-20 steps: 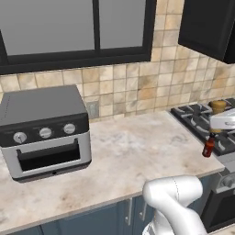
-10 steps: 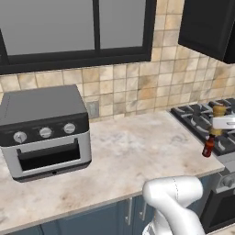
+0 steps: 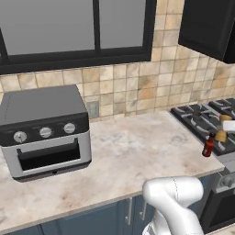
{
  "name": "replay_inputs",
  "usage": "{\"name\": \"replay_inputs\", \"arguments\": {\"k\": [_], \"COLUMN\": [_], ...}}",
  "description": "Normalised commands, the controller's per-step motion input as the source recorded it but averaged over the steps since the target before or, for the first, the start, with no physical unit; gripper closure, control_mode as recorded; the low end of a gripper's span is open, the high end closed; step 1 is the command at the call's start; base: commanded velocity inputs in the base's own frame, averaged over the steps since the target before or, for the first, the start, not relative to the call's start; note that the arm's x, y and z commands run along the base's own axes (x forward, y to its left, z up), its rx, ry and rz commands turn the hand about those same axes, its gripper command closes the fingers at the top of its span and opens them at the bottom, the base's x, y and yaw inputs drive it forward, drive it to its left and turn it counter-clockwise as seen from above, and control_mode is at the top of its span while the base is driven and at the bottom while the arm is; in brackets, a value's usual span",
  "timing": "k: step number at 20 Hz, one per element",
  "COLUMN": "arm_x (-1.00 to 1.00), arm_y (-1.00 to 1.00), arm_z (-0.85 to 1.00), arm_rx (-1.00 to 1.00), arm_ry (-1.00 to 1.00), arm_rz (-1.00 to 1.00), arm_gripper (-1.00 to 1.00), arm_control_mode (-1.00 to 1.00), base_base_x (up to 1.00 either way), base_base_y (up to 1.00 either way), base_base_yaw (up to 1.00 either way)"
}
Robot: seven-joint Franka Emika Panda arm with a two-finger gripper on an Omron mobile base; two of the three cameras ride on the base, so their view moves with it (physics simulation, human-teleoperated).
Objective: Take 2 condiments from the cabinet and move them on the counter near the stove.Make sure the condiments are lined up with each other, next to each other.
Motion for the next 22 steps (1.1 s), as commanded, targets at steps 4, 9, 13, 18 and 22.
{"name": "replay_inputs", "arguments": {"k": [4,9,13,18,22], "arm_x": [-0.04,-0.01,0.00,0.00,0.00], "arm_y": [-0.49,-0.23,-0.24,-0.28,-0.25], "arm_z": [-0.41,-0.38,-0.47,-0.53,-0.37], "arm_rx": [0.08,0.00,-0.03,-0.08,-0.02], "arm_ry": [0.01,-0.14,-0.11,-0.12,-0.08], "arm_rz": [0.05,0.13,0.21,0.22,0.15], "arm_gripper": [1.00,1.00,1.00,1.00,1.00], "arm_control_mode": [-1.00,-1.00,-1.00,-1.00,-1.00], "base_base_x": [0.00,0.00,0.00,0.00,0.00], "base_base_y": [0.00,0.00,0.00,0.00,0.00], "base_base_yaw": [0.00,0.00,0.00,0.00,0.00]}}
